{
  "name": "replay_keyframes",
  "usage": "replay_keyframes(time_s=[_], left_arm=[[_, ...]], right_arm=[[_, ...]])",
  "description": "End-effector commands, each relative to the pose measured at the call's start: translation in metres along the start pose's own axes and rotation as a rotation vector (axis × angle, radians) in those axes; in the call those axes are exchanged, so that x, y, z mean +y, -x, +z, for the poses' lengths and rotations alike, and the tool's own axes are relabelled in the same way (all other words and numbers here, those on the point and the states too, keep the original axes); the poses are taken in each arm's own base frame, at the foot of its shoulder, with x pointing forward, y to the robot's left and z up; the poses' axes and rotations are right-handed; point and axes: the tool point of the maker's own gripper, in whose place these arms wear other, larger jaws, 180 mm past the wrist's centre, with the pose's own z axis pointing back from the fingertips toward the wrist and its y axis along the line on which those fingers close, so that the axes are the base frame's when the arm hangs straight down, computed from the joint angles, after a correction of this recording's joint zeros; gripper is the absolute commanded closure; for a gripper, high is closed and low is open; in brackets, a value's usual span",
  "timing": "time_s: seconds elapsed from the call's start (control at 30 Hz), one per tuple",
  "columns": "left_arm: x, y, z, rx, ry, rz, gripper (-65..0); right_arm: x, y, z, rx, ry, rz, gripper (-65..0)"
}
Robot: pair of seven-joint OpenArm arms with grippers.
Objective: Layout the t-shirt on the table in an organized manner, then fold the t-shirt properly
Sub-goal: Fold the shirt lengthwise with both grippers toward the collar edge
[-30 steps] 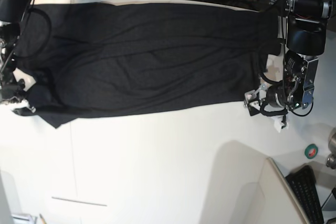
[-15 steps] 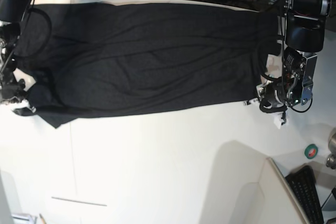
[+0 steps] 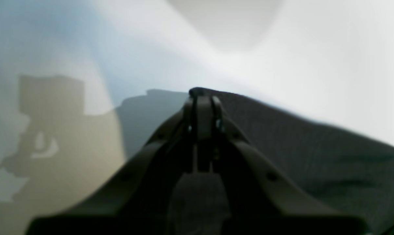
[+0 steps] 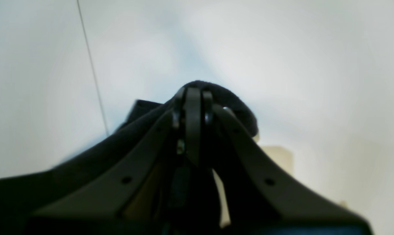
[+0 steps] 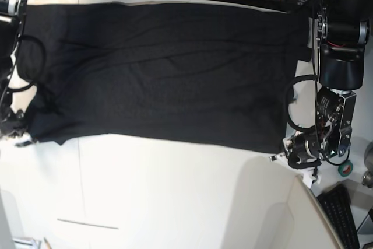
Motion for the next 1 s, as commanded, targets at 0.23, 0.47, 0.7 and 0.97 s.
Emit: replay_keyframes(time_s=[0.23,0.47,0.7,0.97], left_arm=[[-0.006,-0.036,0.012,-0.077,0.015,-0.009,0.0],[-0.01,-0.038,0.014,-0.088,0.023,-0.017,0.0],[-0.011,-0.023,0.02,-0.098,0.032,-0.045,0.0],[-0.014,-0.003,0.035,-0.078,0.046,-0.098,0.0]], right_arm=[[0.006,-0.052,-0.002,-0.177,-0.016,0.131,0.0],[0.002,-0.033,-0.011,-0.206,-0.01,0.167,0.0],[0.003,-0.023,-0.012,-0.19,-0.013,0.192,0.0],[-0.016,-0.009,0.002,-0.169,-0.001,0.245,0.0]])
